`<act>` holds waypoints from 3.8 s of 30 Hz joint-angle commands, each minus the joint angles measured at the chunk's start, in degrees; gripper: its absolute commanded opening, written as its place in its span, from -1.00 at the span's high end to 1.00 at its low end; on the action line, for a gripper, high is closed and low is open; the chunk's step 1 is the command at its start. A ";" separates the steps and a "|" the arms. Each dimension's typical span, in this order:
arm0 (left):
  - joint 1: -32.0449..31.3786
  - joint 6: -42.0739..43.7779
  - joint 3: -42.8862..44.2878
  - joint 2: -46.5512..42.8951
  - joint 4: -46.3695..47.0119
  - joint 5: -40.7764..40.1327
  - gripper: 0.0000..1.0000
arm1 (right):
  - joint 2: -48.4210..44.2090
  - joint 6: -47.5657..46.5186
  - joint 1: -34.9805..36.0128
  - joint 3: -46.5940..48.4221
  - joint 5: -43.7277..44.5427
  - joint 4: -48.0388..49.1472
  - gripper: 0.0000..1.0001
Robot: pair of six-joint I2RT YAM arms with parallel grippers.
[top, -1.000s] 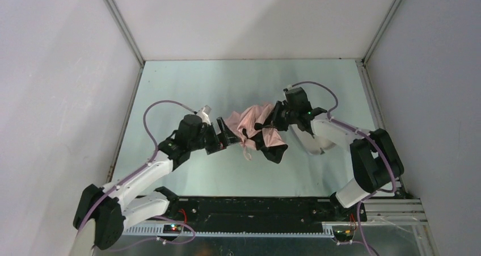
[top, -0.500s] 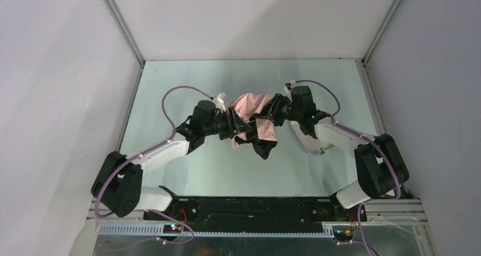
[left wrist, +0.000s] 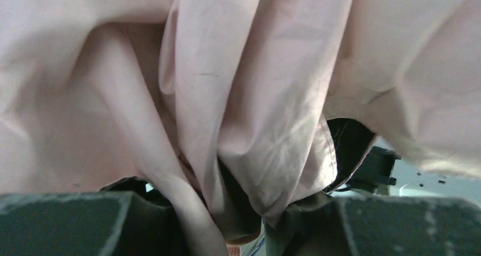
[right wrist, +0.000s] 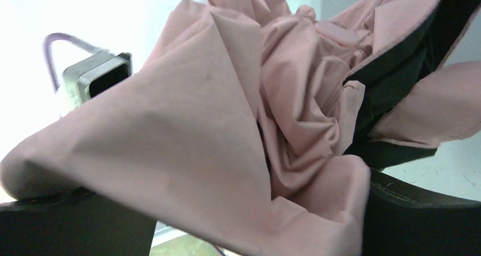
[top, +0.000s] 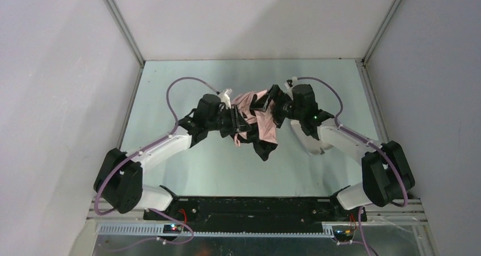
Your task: Put away the umbrella
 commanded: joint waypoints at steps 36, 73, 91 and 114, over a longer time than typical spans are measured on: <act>-29.05 39.21 24.12 2.88 -25.83 -33.09 -0.47 | 11.37 -0.05 -3.32 12.31 -10.84 -18.12 1.00; 1.81 -48.60 -8.87 -12.38 33.71 -7.19 -0.99 | -0.68 15.72 -6.09 3.72 -6.06 35.42 1.00; -1.58 -59.13 -3.99 -1.24 37.68 -7.67 -0.45 | -6.39 10.06 -4.14 0.06 -4.83 32.09 1.00; 0.30 -60.09 -1.53 3.24 42.49 -0.38 1.00 | -8.24 7.18 -4.32 3.73 0.75 21.48 -0.99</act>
